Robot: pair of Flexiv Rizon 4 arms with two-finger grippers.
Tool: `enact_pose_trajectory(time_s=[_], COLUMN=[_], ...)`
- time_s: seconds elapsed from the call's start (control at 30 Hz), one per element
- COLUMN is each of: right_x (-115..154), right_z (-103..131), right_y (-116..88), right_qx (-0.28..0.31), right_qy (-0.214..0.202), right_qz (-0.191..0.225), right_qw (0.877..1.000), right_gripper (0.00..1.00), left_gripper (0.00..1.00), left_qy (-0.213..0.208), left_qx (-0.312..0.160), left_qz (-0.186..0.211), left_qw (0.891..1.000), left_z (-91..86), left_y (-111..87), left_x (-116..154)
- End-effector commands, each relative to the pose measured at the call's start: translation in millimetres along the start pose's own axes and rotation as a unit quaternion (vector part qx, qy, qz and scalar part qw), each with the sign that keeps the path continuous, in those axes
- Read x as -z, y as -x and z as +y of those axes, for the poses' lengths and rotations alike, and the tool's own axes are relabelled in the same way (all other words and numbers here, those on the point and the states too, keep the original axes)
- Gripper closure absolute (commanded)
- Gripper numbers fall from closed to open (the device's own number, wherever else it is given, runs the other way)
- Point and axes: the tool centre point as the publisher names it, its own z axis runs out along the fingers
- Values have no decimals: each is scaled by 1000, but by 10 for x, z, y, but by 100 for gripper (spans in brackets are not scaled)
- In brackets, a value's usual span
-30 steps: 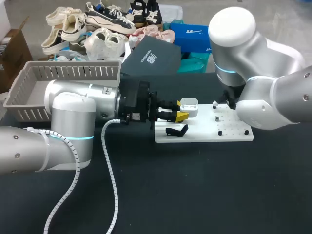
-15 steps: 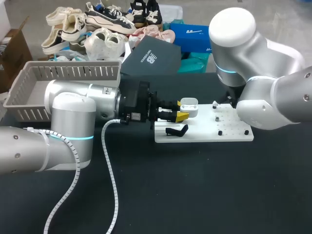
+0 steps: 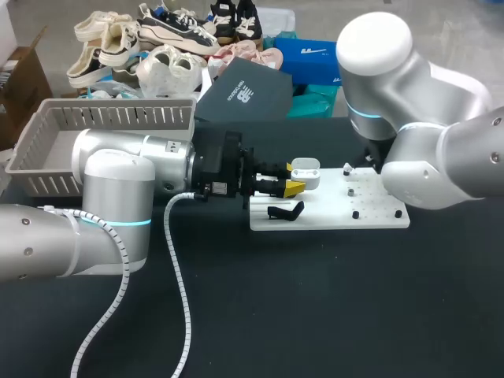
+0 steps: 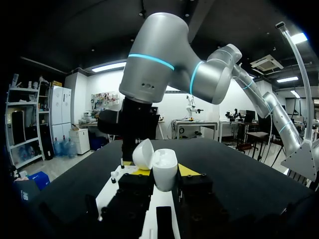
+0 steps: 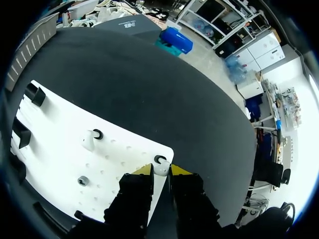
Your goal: Pick up each earbud case from the left stands, insert the matching earbuds, close the lid, and place the case in the box.
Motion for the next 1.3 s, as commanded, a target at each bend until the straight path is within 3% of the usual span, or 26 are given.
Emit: enact_pose_trajectory(time_s=[0.03, 0.23, 0.43, 0.63, 0.8, 1.1, 1.3], right_x=[119, 433, 885, 1463, 1866, 2209, 2243], right_z=[-9, -90, -134, -2, 244, 680, 964], right_y=[-29, -105, -230, -385, -491, -560, -546], right_qx=[-6, -18, -24, -5, 22, 57, 76], right_qy=[-6, -17, -20, -16, -4, 35, 53], right_qz=[1, -7, -42, -91, -117, -94, -60], right_qw=[1000, 1000, 999, 996, 993, 993, 994], right_gripper=[100, 100, 100, 100, 100, 100, 100], left_gripper=[100, 100, 100, 100, 100, 100, 100], left_qy=[0, 0, 0, 0, 0, 0, 0], left_qx=[0, 0, 0, 0, 0, 0, 0], left_qz=[-1, -1, -1, -1, -1, -1, -1], left_qw=[1000, 1000, 1000, 1000, 1000, 1000, 1000], left_z=[4, 4, 4, 4, 4, 4, 4], left_y=[-4, -4, -4, -4, -4, -4, -4], left_x=[-2, -2, -2, -2, -2, -2, -2])
